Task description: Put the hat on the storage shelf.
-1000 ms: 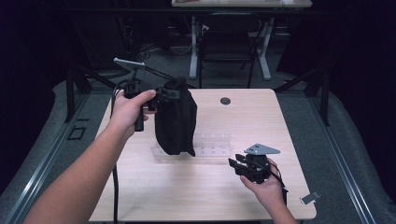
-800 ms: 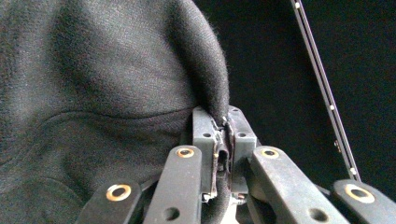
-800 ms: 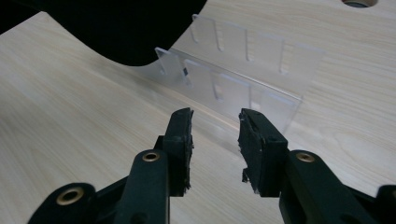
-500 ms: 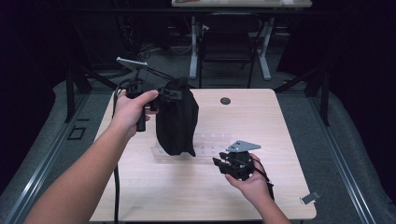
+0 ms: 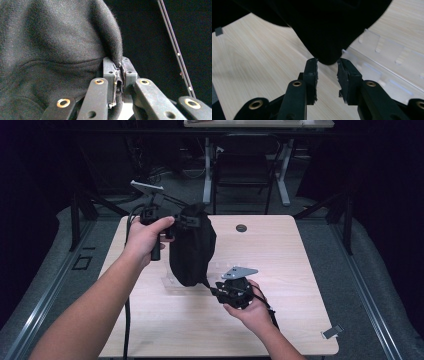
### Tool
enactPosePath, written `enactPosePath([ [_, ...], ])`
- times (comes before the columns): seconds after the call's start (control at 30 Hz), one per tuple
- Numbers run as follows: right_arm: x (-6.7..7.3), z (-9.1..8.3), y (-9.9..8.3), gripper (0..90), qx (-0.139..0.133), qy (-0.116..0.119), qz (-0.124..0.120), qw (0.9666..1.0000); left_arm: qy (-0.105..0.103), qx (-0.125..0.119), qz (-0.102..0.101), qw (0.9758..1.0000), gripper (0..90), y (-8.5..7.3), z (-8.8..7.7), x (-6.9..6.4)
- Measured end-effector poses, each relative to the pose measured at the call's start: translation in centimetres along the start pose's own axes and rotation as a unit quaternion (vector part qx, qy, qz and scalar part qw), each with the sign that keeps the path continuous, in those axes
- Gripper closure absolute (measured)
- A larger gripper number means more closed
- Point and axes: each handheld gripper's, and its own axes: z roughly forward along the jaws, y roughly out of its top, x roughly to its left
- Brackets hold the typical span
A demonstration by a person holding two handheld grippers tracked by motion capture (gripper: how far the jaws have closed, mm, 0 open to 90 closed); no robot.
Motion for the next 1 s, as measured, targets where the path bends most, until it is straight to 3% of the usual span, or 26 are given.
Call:
enactPosePath([
  [0.17, 0.5, 0.3, 0.7, 69.4, 0.006, 0.001, -0.012, 0.9999, 0.003, -0.003, -0.001, 1.0000, 85.3, 0.1, -0.1, 0.0],
  [0.53, 1.4, 0.2, 1.4, 68.6, -0.008, 0.014, -0.025, 0.9995, 0.001, 0.001, 0.001, 1.0000, 85.1, -0.1, 0.4, -0.2],
  [0.7, 1.9, 0.3, 2.0, 70.1, -0.021, 0.007, -0.023, 0.9995, 0.001, 0.001, 0.002, 1.0000, 85.1, -0.1, 0.6, -0.3],
  [1.0, 2.1, 0.5, 2.3, 71.8, -0.015, 0.002, -0.031, 0.9994, -0.003, 0.002, 0.001, 1.0000, 85.0, -0.1, 0.8, -0.1],
])
